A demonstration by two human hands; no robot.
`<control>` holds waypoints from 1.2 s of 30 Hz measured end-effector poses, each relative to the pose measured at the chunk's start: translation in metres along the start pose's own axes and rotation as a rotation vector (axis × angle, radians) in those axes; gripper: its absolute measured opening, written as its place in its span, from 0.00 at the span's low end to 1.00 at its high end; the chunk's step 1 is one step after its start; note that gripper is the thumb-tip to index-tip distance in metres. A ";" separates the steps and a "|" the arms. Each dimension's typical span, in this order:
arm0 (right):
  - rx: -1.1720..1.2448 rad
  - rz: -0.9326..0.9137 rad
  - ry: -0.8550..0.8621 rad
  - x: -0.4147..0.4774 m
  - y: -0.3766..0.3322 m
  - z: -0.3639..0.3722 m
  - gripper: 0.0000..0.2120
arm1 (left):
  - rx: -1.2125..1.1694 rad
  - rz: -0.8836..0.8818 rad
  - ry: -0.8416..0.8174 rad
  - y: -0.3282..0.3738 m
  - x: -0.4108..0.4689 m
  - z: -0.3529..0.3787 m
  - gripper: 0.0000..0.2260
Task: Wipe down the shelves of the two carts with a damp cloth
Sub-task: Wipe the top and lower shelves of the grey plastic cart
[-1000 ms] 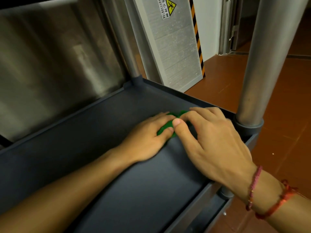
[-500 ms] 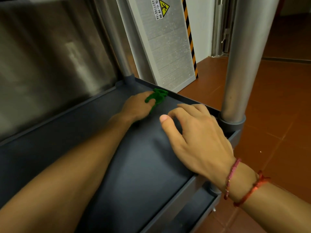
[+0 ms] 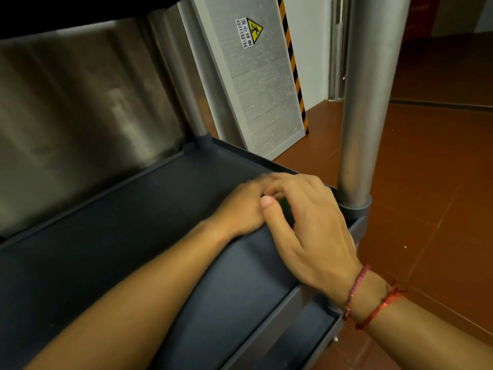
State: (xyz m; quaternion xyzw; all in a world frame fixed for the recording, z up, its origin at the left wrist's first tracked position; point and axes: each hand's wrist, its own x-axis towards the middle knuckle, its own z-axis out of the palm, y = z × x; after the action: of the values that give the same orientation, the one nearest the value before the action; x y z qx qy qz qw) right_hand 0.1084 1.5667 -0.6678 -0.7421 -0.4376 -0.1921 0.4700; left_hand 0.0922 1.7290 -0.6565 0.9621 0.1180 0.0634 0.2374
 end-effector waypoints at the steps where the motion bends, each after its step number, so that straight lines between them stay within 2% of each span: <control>1: 0.014 -0.016 0.014 -0.001 0.001 -0.001 0.11 | 0.017 0.020 0.009 -0.004 0.004 -0.001 0.19; 4: 0.051 -0.048 0.027 -0.008 0.002 -0.006 0.08 | 0.028 -0.043 0.065 -0.012 0.016 -0.001 0.21; 7: 0.003 -0.048 -0.020 -0.031 0.009 -0.020 0.10 | 0.046 -0.079 0.128 -0.015 0.021 0.002 0.21; 9: -0.088 -0.021 -0.074 -0.052 0.018 -0.030 0.15 | 0.048 -0.095 0.125 -0.016 0.023 0.002 0.21; 12: -0.210 0.047 -0.167 -0.073 0.025 -0.031 0.26 | 0.035 -0.099 0.112 -0.016 0.023 0.002 0.21; 14: -0.226 0.053 -0.182 -0.075 0.026 -0.027 0.30 | 0.037 -0.086 0.108 -0.013 0.022 0.003 0.21; 18: -0.234 0.039 -0.178 -0.075 0.026 -0.024 0.32 | 0.044 0.071 0.072 0.005 0.002 0.013 0.20; 23: -0.228 0.039 -0.156 -0.077 0.023 -0.021 0.31 | 0.068 0.342 -0.091 0.036 -0.047 0.026 0.21; 27: -0.229 0.044 -0.160 -0.078 0.021 -0.022 0.31 | 0.061 0.416 -0.181 0.040 -0.059 0.022 0.21; 30: -0.249 0.051 -0.193 -0.078 0.021 -0.023 0.32 | 0.099 0.306 -0.098 0.023 -0.041 0.014 0.21; 33: -0.267 0.051 -0.210 -0.078 0.021 -0.025 0.32 | 0.061 -0.026 0.075 -0.022 -0.020 -0.008 0.20; 35: -0.267 0.052 -0.213 -0.077 0.021 -0.025 0.31 | 0.084 -0.234 0.103 -0.047 -0.019 -0.019 0.21; 36: -0.264 0.057 -0.212 -0.077 0.021 -0.024 0.31 | 0.089 -0.273 0.103 -0.052 -0.019 -0.021 0.22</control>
State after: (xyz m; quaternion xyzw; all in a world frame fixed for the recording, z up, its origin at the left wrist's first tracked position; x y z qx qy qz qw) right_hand 0.0873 1.5056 -0.7209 -0.8257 -0.4343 -0.1550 0.3249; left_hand 0.0599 1.7785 -0.6636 0.9422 0.2625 0.0747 0.1944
